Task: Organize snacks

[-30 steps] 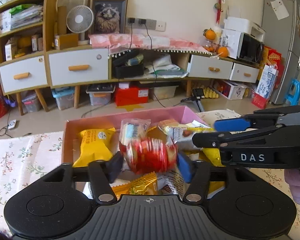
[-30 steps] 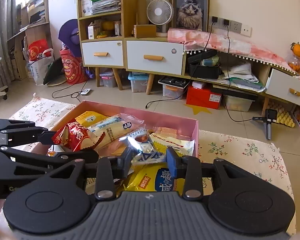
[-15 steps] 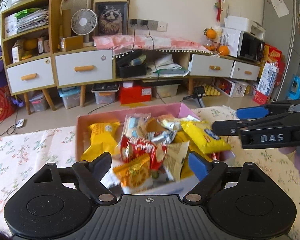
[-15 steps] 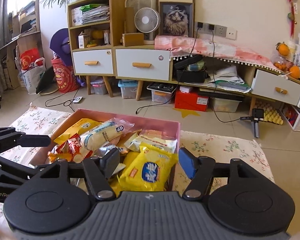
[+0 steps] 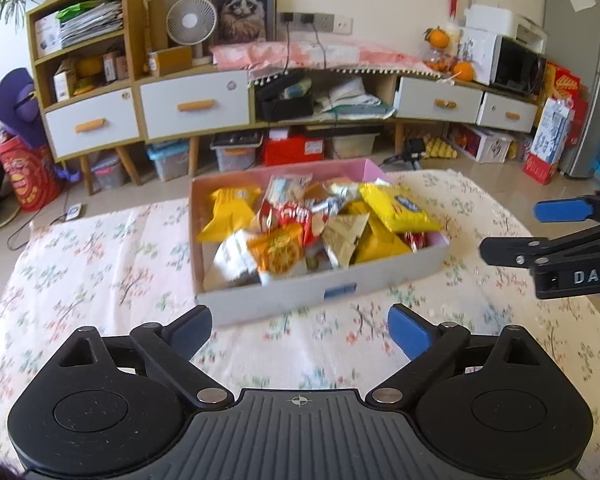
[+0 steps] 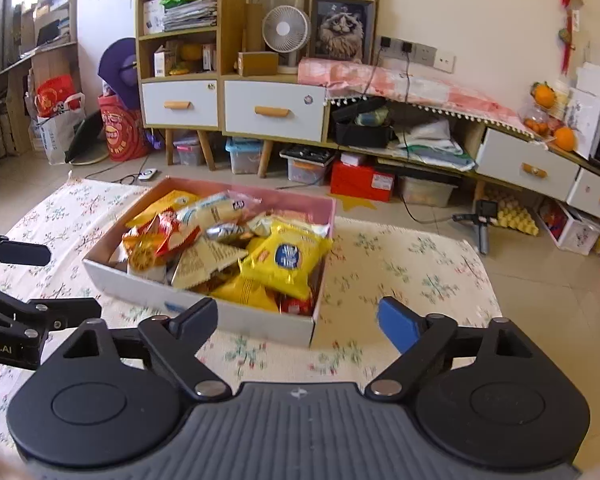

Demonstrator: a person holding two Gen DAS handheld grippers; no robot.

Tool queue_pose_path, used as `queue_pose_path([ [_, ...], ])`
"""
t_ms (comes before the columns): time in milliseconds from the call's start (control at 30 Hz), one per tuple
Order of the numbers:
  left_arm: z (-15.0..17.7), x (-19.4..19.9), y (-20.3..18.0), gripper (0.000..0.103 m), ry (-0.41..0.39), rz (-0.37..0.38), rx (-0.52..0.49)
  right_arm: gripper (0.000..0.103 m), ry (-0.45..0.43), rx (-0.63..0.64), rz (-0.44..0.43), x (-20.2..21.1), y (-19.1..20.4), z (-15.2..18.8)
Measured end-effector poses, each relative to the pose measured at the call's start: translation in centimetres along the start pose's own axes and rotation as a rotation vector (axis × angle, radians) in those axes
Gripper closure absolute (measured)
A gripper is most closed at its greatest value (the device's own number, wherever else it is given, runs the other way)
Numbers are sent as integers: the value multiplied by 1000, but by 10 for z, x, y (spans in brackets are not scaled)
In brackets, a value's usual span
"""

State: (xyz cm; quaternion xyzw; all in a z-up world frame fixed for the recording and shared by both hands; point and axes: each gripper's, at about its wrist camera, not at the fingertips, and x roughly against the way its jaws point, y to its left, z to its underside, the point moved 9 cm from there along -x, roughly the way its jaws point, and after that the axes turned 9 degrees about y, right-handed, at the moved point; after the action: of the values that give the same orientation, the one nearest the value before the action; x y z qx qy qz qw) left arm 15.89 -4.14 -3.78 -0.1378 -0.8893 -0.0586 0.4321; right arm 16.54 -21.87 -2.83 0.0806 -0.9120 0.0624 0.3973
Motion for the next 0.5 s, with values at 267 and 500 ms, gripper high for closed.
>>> queue_pose_path([
  [267, 22, 32, -5, 6, 63, -75, 9, 1, 31, -20, 36, 24, 9, 17],
  [500, 44, 44, -2, 6, 122, -106, 54, 0, 79, -21, 26, 33, 23, 35],
])
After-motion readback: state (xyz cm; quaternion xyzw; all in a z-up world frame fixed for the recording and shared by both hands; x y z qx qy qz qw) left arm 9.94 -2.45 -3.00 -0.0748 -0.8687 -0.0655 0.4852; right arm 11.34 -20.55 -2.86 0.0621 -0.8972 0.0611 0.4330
